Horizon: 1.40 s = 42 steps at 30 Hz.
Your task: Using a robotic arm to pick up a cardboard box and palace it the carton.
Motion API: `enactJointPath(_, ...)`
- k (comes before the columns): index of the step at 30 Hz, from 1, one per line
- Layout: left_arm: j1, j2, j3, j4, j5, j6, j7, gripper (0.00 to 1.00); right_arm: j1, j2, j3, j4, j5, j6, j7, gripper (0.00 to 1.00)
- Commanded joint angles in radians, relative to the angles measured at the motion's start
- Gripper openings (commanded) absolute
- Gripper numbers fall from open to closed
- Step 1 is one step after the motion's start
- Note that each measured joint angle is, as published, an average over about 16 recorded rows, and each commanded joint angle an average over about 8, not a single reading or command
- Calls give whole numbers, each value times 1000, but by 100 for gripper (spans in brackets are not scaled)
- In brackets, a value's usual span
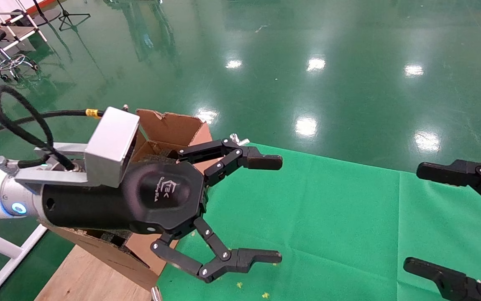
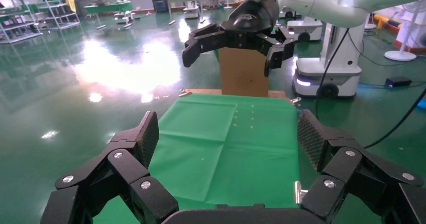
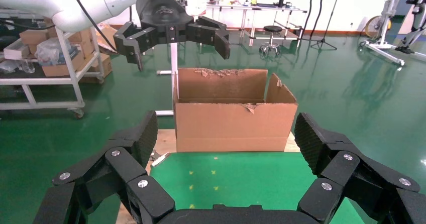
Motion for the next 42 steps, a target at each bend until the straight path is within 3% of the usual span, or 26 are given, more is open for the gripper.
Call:
enactJointPath(1, -2, 0, 2, 2, 1, 0, -1, 100, 0, 0, 0, 0, 0, 0, 0, 100)
enactJointPath(42, -23, 5, 24, 24, 20, -12, -7, 100, 0, 0, 0, 0, 0, 0, 0, 100)
